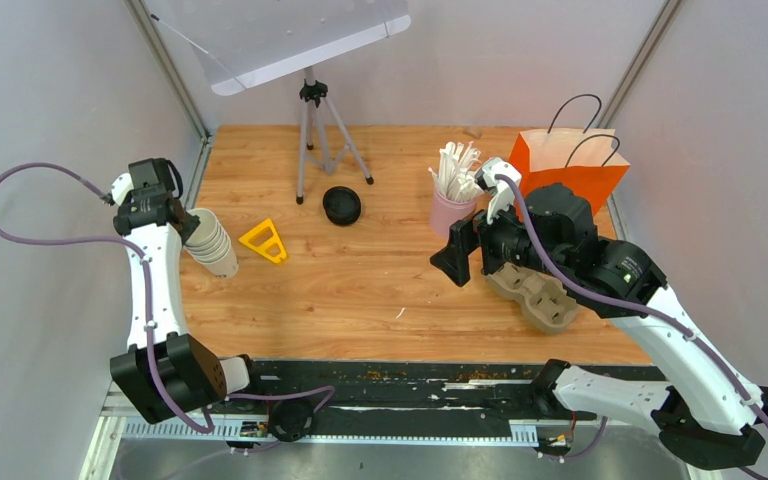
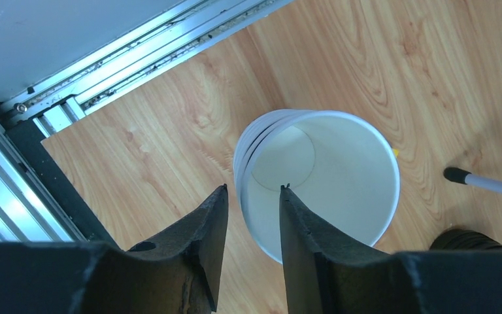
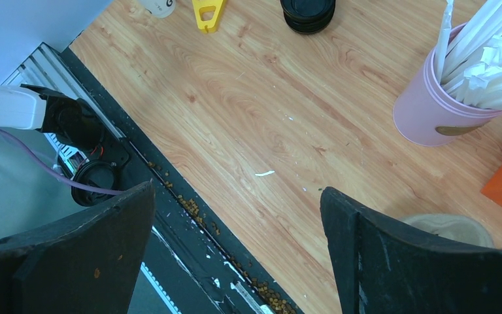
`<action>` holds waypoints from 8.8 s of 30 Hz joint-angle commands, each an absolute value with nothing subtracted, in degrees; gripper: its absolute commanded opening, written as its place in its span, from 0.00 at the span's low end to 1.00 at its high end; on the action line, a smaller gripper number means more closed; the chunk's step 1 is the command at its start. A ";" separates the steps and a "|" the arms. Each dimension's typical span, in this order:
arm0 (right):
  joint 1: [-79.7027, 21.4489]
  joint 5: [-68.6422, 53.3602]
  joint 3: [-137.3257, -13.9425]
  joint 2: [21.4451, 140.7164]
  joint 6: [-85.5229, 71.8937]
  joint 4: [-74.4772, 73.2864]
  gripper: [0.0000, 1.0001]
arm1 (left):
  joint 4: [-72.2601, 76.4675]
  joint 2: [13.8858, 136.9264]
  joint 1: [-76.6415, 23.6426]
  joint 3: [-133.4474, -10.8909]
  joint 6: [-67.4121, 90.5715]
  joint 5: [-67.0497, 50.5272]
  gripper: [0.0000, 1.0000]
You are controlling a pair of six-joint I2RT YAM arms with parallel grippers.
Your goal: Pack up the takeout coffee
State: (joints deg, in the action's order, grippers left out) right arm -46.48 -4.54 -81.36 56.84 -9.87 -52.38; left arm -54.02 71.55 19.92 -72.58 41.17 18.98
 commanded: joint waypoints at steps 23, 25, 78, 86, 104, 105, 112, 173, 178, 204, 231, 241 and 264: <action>-46.75 1.30 -83.44 55.51 -5.46 -52.47 0.97 | -52.65 70.95 20.48 -75.19 35.58 16.89 0.00; -46.71 0.89 -83.50 55.52 -5.89 -52.31 0.97 | -52.97 70.97 20.48 -76.30 35.64 16.75 0.00; -46.71 1.71 -81.63 53.29 -6.08 -51.87 0.96 | -59.70 70.84 20.48 -84.41 34.10 17.00 0.00; -46.76 1.28 -81.09 52.79 -6.39 -51.25 0.96 | -61.51 69.92 20.77 -82.51 36.42 16.23 0.00; -46.75 0.93 -79.62 52.28 -11.73 -49.43 0.96 | -62.73 72.89 23.43 -80.85 37.20 12.44 0.00; -46.74 1.26 -79.56 52.02 -11.64 -49.56 0.96 | -62.51 72.68 23.40 -80.32 37.03 12.52 0.00; -46.76 1.47 -78.49 51.00 -11.59 -49.80 0.96 | -61.67 72.43 23.42 -80.09 35.95 12.12 0.00; -55.52 -5.74 -114.06 120.24 -47.16 -14.59 0.77 | -63.80 64.63 29.84 -77.60 47.59 -1.44 0.00; -57.48 -8.96 -121.55 127.61 -50.74 -12.79 0.76 | -65.74 66.18 30.30 -79.53 45.73 -0.82 0.00; -59.50 -13.75 -129.75 138.56 -54.59 -2.52 0.73 | -67.05 69.82 32.19 -83.15 42.40 -6.50 0.00; -60.47 -12.48 -130.06 140.17 -51.09 -6.23 0.70 | -65.08 69.16 33.17 -84.13 47.20 -10.63 0.00; -60.64 -12.69 -129.86 139.67 -49.45 -7.20 0.70 | -65.82 69.39 33.64 -86.40 47.52 -10.29 0.00; -57.29 -7.19 -107.72 98.18 -21.35 -30.33 0.79 | -69.58 65.70 33.71 -99.82 38.23 -14.10 0.00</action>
State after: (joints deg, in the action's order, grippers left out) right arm -57.91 -11.92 -112.49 110.32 -30.33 -23.07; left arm -69.56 69.08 33.10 -98.37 41.69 -8.95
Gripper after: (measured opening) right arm 0.779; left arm 0.008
